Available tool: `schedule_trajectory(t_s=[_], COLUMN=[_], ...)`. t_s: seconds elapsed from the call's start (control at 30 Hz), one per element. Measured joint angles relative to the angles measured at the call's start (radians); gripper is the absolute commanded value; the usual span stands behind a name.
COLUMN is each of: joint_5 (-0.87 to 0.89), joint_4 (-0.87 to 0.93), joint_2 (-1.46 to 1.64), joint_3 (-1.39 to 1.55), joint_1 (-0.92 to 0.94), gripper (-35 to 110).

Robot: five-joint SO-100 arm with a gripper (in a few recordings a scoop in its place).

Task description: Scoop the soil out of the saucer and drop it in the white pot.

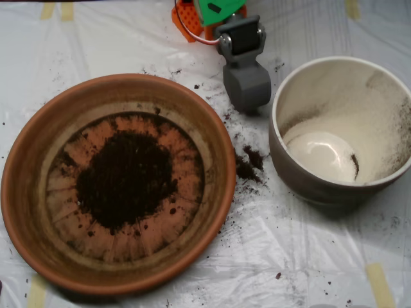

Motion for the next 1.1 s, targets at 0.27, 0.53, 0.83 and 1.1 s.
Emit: schedule_trajectory(t_s=[0.27, 0.53, 0.83, 1.1], joint_5=[0.034, 0.034, 0.034, 0.034], joint_4=[0.0, 0.0, 0.0, -0.015], joint_2=[0.0, 0.0, 0.0, 0.0], joint_3=[0.0, 0.0, 0.0, 0.0], joint_1=[0.055, 0.051, 0.049, 0.049], gripper=[0, 0, 0, 0])
